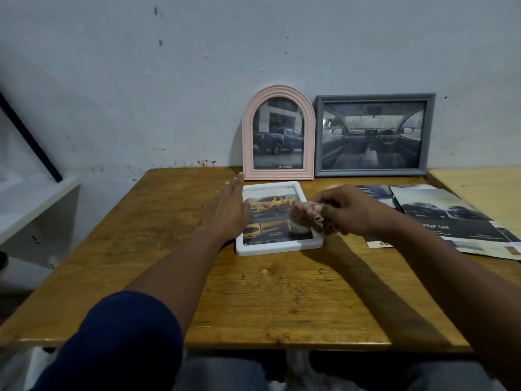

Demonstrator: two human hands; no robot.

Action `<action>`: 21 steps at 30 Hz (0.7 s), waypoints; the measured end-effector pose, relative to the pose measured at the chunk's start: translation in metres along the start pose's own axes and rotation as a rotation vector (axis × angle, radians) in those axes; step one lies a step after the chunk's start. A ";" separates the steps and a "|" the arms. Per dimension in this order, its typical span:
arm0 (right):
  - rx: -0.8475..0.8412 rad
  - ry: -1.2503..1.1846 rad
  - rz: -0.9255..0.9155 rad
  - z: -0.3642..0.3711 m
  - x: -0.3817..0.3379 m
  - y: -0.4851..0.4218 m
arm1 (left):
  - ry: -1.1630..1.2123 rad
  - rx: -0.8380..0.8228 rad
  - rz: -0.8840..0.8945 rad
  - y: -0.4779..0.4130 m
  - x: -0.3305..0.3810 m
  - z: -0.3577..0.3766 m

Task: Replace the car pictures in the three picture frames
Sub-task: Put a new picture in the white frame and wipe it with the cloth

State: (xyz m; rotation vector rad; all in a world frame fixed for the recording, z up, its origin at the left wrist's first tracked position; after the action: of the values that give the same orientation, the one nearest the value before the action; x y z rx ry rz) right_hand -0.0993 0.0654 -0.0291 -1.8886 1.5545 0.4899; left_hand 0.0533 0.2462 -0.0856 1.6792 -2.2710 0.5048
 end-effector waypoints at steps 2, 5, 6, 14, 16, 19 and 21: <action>-0.107 -0.014 -0.022 0.014 -0.013 0.015 | -0.001 0.107 0.051 0.003 0.004 -0.015; -0.270 0.122 -0.112 0.051 -0.024 0.034 | 0.069 0.153 0.044 0.009 0.005 -0.031; -0.292 0.153 -0.127 0.061 -0.024 0.038 | 0.091 0.140 0.029 0.012 0.003 -0.032; 0.069 0.075 -0.012 0.019 -0.014 0.013 | 0.125 -0.050 -0.132 0.033 -0.012 -0.018; 0.131 0.071 0.178 0.011 0.012 0.000 | 0.137 -0.066 -0.149 0.033 -0.008 -0.018; 0.044 0.057 0.404 0.026 0.038 -0.012 | 0.159 -0.095 -0.208 0.032 0.000 -0.016; 0.057 0.038 0.394 0.031 0.037 -0.024 | 0.204 -0.114 -0.235 0.030 0.002 -0.014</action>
State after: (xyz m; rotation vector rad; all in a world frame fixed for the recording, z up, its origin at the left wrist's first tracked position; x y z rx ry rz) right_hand -0.0640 0.0619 -0.0701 -1.5588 1.9552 0.5734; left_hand 0.0241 0.2581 -0.0758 1.7232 -1.8943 0.4601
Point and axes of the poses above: each hand's wrist, its own y-axis away from the middle knuckle, its own z-axis out of the palm, x = y × z, the point moved 9 cm from there along -y, towards the middle knuckle, and after that the axes turned 14 degrees about -z, right-handed, at the moved point
